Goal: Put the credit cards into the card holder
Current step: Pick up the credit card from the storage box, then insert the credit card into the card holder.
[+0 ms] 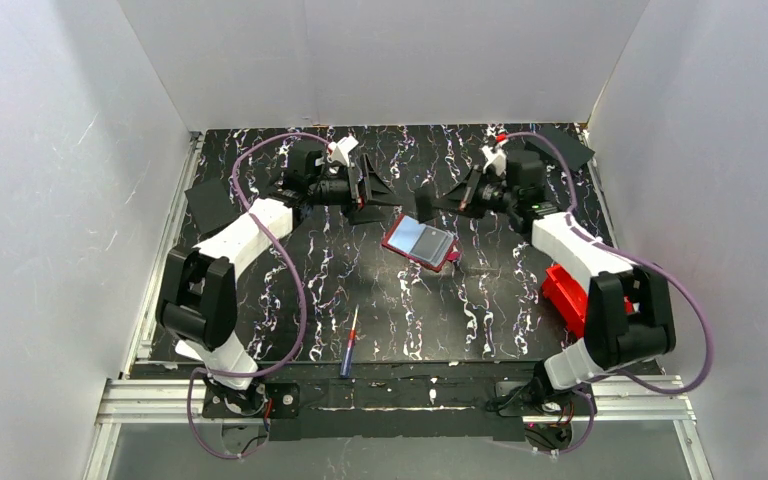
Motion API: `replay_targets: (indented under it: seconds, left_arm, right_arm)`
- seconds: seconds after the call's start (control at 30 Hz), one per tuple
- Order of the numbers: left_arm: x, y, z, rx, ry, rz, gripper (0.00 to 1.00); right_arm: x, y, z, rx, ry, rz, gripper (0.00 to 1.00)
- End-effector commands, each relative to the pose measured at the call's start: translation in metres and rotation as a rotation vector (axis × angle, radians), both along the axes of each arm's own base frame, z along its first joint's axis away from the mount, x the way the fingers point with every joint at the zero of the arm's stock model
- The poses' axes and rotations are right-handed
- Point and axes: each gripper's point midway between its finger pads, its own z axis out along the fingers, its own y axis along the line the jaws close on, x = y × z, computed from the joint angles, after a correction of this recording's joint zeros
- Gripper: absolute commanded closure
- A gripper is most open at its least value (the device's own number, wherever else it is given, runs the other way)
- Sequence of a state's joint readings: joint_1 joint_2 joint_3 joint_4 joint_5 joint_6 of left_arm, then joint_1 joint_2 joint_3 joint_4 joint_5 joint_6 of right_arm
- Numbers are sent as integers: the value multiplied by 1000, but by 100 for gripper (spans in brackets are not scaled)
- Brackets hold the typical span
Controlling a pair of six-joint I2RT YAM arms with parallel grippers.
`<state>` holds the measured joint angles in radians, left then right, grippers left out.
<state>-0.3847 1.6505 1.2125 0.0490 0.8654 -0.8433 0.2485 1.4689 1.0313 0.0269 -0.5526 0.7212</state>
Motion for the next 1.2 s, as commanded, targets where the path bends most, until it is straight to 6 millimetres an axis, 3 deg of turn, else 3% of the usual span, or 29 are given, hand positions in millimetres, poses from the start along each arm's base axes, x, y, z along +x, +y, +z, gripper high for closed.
replay_targets:
  seconds: [0.0,0.17,0.27,0.43,0.63,1.03,1.17]
  left_arm:
    - [12,1,5,-86,66,-18,13]
    - [11,-3,29,-228,71,-18,19]
    - [13,-1,33,-251,66,28,25]
    - [17,-1,66,-372,-7,68,45]
    - [26,-1,89,-553,-8,84,57]
    - [27,-9,86,-535,-37,87,80]
    - [27,-9,73,-456,-54,96,97]
  right_arm:
    - [-12,41,61,242,-207,180,99]
    - [-16,52,77,302,-252,196,99]
    - [-19,53,86,373,-242,183,99]
    - [-26,57,97,478,-233,188,99]
    - [-28,61,101,514,-229,193,99]
    - [-24,65,95,539,-212,148,99]
    - [-20,64,89,525,-215,117,99]
